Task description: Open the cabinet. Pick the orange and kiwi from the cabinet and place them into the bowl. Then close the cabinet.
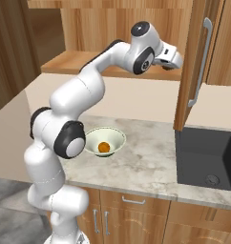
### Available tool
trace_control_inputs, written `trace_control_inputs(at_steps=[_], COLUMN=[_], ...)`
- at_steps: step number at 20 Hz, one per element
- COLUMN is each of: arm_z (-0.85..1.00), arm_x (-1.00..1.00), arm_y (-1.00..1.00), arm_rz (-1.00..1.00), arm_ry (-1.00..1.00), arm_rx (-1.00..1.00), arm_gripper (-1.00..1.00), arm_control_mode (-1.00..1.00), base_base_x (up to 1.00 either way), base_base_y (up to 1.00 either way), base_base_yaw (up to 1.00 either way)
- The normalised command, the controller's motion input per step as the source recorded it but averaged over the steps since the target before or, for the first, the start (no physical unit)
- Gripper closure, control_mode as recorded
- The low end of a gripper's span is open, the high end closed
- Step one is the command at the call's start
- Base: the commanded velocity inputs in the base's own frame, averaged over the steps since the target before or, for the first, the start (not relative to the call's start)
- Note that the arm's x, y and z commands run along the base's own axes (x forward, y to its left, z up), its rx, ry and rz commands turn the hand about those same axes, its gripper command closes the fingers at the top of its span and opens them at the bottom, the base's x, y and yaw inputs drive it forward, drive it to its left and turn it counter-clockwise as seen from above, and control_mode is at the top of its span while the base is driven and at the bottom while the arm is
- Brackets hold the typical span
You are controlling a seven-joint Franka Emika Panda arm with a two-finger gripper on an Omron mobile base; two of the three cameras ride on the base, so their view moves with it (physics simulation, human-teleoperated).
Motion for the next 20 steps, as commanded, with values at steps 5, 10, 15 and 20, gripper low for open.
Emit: trace_control_inputs(at_steps=[5, 10, 15, 20], arm_z=[0.0, 0.0, -0.01, -0.01], arm_x=[0.17, 0.16, 0.15, 0.12], arm_y=[-0.05, -0.01, -0.01, -0.07], arm_rz=[0.0, 0.0, -0.01, 0.0], arm_ry=[0.0, 0.0, 0.0, 0.0], arm_rx=[0.0, 0.0, 0.0, 0.0], arm_gripper=[-1.0, -1.0, -1.0, -1.0], arm_control_mode=[-1.0, -1.0, -1.0, -1.0], base_base_x=[0.0, 0.0, 0.0, 0.0], base_base_y=[0.0, 0.0, 0.0, 0.0], base_base_yaw=[0.0, 0.0, 0.0, 0.0])
